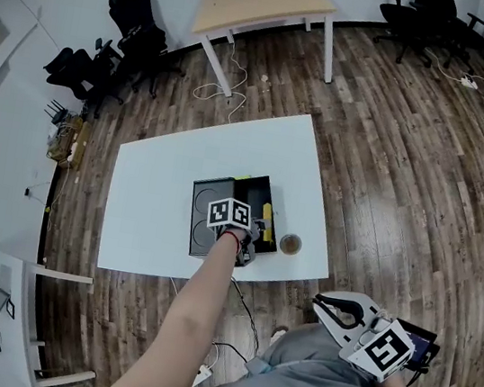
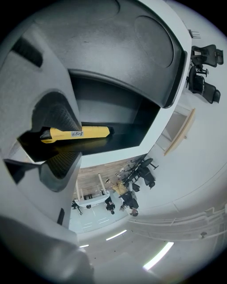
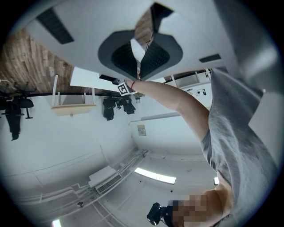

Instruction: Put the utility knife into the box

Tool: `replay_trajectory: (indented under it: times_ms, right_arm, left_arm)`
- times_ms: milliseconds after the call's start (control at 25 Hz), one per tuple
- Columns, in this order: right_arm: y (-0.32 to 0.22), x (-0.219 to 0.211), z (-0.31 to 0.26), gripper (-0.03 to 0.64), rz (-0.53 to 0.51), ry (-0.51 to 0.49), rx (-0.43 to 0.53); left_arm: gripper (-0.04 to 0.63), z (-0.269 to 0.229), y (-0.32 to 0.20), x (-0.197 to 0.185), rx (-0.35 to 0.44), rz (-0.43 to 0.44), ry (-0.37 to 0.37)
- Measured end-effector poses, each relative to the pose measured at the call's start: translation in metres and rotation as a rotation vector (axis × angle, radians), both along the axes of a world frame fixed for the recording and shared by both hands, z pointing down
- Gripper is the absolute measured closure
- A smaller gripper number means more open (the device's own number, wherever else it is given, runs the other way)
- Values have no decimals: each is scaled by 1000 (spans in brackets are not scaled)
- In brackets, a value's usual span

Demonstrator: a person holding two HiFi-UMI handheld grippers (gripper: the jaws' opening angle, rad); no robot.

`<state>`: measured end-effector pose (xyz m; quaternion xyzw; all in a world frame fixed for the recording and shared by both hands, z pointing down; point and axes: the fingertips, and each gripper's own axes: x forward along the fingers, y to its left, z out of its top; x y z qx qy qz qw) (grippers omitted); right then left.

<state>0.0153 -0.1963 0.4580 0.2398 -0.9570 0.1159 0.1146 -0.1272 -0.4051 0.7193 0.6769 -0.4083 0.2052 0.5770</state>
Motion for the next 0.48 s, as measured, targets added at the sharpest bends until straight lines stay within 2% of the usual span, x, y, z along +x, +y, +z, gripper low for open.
replay_trajectory:
  times_ms: [480]
  right_arm:
    - [3, -1, -3, 585, -16, -1, 9]
  left_arm:
    - [466, -27, -1, 14, 66, 5, 77]
